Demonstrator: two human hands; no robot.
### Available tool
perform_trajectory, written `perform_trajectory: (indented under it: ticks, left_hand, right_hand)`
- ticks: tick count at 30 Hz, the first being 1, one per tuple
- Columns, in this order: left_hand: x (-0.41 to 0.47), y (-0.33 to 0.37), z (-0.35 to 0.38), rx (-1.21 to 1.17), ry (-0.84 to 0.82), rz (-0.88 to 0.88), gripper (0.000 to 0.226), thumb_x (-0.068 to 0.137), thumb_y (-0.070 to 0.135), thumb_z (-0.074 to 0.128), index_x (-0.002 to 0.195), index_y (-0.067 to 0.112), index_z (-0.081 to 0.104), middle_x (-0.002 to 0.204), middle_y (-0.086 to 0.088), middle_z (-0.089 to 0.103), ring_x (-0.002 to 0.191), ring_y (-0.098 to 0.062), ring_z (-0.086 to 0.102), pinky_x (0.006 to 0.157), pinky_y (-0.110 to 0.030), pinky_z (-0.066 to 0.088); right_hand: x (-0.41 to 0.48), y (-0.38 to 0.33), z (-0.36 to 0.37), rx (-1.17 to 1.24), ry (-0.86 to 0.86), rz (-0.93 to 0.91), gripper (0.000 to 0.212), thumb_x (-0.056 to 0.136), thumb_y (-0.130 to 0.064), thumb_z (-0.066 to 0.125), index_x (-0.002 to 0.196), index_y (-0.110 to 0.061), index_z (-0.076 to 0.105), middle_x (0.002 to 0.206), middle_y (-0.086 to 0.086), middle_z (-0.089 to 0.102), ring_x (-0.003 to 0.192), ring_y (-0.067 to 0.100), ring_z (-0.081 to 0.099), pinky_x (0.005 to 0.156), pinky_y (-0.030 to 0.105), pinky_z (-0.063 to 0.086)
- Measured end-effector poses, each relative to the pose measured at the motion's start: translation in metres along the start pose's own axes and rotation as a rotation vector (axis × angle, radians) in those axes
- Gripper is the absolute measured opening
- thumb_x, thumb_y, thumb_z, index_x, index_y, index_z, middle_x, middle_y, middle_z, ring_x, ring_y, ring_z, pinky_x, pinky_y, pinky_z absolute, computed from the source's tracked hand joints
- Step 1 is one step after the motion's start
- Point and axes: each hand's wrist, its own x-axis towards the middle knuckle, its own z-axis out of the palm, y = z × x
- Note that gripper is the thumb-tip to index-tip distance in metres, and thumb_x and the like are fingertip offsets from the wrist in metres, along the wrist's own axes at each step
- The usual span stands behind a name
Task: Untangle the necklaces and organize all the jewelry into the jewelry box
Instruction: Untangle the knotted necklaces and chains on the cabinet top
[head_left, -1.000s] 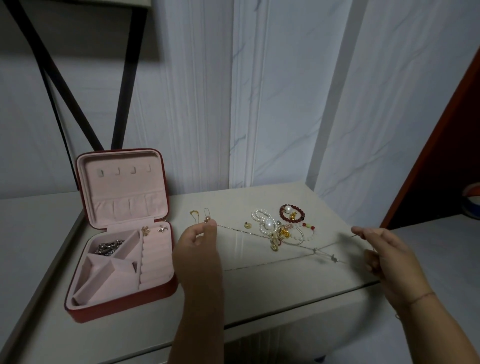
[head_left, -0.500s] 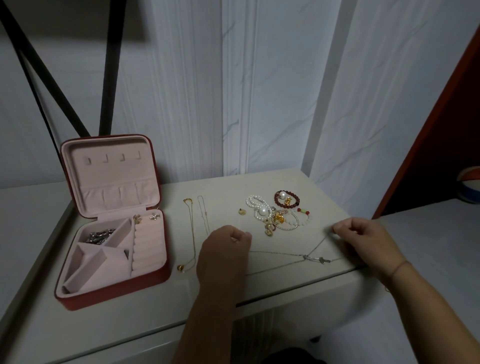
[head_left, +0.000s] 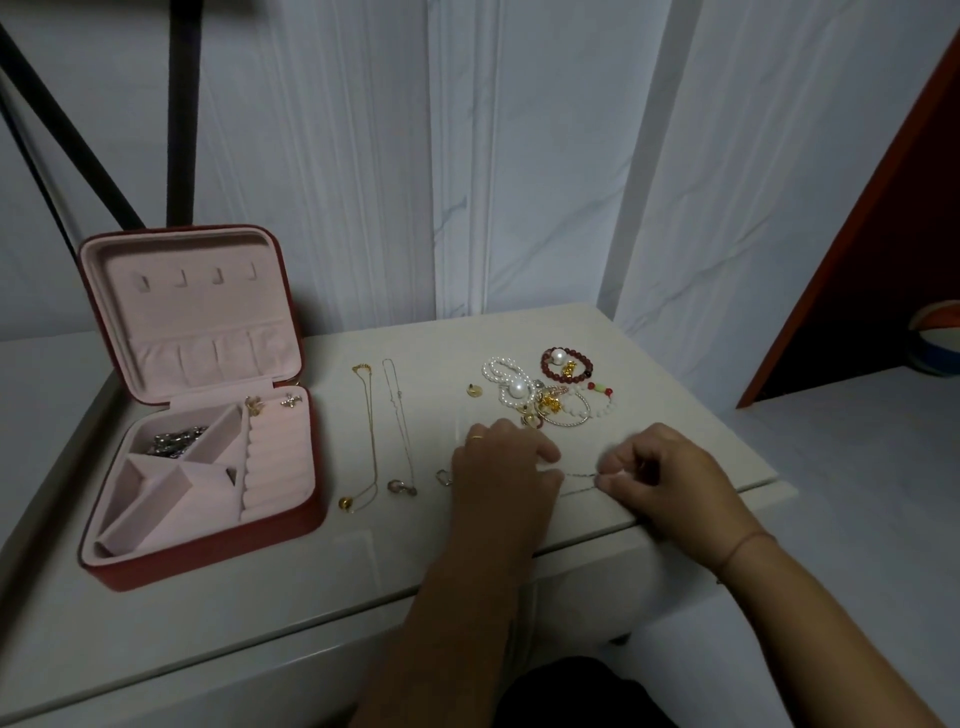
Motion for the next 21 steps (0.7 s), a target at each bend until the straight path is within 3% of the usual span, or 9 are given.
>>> perform_trajectory:
  ticks: [4,9,14,18,21]
  left_hand:
    - [0.003,0.005,0.013,0.005,-0.011,0.071,0.022,0.086,0.033,0.065,0.107,0.028,0.070,0.103,0.003,0.060,0.104,-0.017,0.046,0.088,-0.032,0.036]
    - [0.004,0.012,0.021,-0.063,-0.008,0.136,0.022,0.085,0.038,0.066,0.103,0.027,0.073,0.096,-0.002,0.061,0.099,-0.019,0.046,0.081,-0.032,0.036]
    - [0.007,0.008,0.018,-0.237,-0.009,0.107,0.017,0.083,0.033,0.067,0.090,0.021,0.076,0.089,-0.002,0.063,0.095,-0.019,0.047,0.081,-0.033,0.042]
    - [0.007,0.008,0.014,-0.239,-0.096,0.097,0.043,0.068,0.056,0.044,0.081,0.025,0.070,0.083,0.006,0.057,0.091,-0.016,0.046,0.078,-0.032,0.042]
    - [0.007,0.007,0.014,-0.263,-0.123,0.081,0.023,0.071,0.050,0.053,0.073,0.028,0.059,0.082,0.006,0.055,0.087,-0.014,0.047,0.073,-0.030,0.041]
  right_hand:
    - [0.002,0.004,0.003,-0.028,-0.006,-0.017,0.025,0.081,-0.019,0.073,0.067,-0.035,0.059,0.084,-0.009,0.056,0.081,0.007,0.054,0.081,0.032,0.048]
    - [0.001,0.010,0.005,0.146,0.026,-0.028,0.015,0.084,-0.015,0.070,0.076,-0.028,0.068,0.084,0.000,0.060,0.077,0.010,0.055,0.071,0.019,0.046]
    - [-0.003,0.008,-0.004,0.361,0.001,0.001,0.011,0.087,-0.013,0.065,0.082,-0.020,0.071,0.087,0.005,0.066,0.084,0.023,0.061,0.078,0.033,0.050]
    - [-0.004,0.006,-0.005,0.380,-0.043,-0.010,0.012,0.090,-0.014,0.061,0.083,-0.020,0.069,0.086,0.003,0.067,0.084,0.020,0.060,0.079,0.033,0.050]
    - [-0.005,0.002,-0.002,0.389,-0.074,-0.007,0.014,0.093,-0.013,0.056,0.085,-0.019,0.066,0.084,0.001,0.065,0.081,0.014,0.058,0.076,0.029,0.047]
